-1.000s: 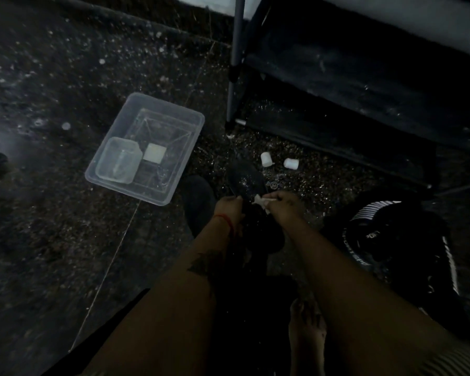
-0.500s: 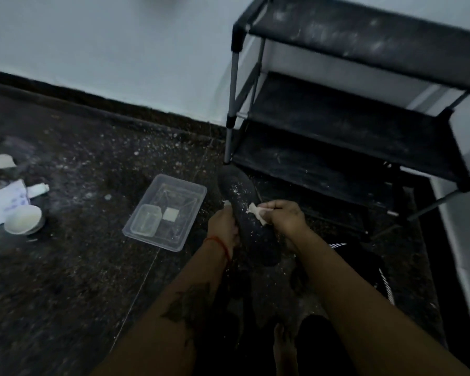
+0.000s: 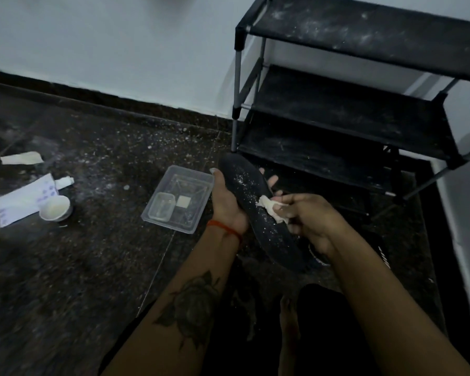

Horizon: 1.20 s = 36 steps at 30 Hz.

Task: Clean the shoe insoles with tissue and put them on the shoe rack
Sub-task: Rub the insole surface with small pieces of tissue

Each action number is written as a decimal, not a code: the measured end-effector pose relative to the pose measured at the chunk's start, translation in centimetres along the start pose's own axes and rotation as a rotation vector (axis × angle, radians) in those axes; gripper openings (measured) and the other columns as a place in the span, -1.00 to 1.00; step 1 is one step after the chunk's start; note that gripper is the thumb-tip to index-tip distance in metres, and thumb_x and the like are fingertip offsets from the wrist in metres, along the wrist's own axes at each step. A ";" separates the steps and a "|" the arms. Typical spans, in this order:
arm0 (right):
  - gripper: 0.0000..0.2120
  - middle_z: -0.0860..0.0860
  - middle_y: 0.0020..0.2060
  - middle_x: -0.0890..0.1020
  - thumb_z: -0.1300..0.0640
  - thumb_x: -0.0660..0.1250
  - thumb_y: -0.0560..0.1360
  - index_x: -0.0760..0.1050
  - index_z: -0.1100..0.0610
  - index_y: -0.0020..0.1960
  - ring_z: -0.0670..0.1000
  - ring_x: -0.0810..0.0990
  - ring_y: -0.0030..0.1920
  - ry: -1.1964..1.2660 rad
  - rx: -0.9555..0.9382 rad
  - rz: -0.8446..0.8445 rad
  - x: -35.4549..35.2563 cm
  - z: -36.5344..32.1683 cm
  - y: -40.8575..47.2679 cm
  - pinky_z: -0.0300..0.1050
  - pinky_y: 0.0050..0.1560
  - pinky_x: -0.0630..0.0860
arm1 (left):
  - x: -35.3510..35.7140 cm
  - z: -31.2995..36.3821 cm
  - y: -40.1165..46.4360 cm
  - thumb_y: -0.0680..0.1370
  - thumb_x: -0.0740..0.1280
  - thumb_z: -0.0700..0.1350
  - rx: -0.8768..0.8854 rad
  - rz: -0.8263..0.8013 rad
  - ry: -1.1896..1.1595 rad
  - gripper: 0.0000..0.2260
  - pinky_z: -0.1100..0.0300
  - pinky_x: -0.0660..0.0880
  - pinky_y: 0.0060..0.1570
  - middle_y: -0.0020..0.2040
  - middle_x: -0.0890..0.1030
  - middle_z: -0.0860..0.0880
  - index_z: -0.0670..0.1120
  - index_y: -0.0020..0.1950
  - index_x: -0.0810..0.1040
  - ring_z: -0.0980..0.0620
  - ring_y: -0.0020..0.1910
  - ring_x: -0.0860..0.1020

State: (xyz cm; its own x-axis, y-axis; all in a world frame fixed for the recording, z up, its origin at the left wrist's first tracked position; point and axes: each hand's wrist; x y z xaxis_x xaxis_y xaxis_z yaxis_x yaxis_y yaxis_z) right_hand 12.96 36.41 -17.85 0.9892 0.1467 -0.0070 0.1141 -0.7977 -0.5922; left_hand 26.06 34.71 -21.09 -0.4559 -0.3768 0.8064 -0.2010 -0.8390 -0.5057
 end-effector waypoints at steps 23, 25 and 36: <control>-0.82 0.12 -0.23 0.57 0.19 0.37 0.44 0.64 0.03 0.01 0.11 0.56 -0.22 -0.926 -0.824 0.517 0.7 -1.0 8.6 -0.16 -0.22 0.46 | 1.3 -0.1 3.1 0.63 -0.07 0.18 -0.017 0.066 0.171 -0.44 0.07 0.48 0.02 0.05 0.59 -0.19 -0.22 0.21 0.49 -0.10 0.02 0.55; -0.77 0.12 -0.11 0.60 0.18 0.34 0.46 0.61 0.02 0.09 0.10 0.58 -0.12 -0.863 -0.741 0.565 -0.1 -1.6 8.6 -0.18 -0.09 0.44 | 1.3 -0.1 3.1 0.63 -0.07 0.18 -0.016 0.071 0.172 -0.44 0.08 0.49 -0.04 0.03 0.60 -0.19 -0.21 0.17 0.51 -0.10 -0.01 0.56; -0.75 0.11 -0.16 0.57 0.23 0.32 0.45 0.62 0.01 0.07 0.07 0.55 -0.17 -0.931 -0.824 0.369 1.1 -1.0 7.8 -0.11 -0.18 0.51 | 1.6 -0.5 3.6 0.63 -0.05 0.17 -0.021 0.072 0.154 -0.47 0.21 0.57 -0.33 -0.34 0.67 -0.13 -0.19 -0.06 0.53 -0.01 -0.39 0.66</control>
State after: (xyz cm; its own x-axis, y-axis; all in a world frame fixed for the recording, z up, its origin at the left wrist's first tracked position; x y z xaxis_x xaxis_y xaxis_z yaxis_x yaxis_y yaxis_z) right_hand 14.98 29.78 -21.63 0.5764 -0.0740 -0.8138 0.2024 -0.9519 0.2300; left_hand 24.14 31.33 -21.75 -0.5971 -0.3693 0.7121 -0.1807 -0.8030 -0.5679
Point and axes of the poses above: each hand's wrist, its own y-axis towards the middle knuckle, its own x-axis out of the palm, z = x × y
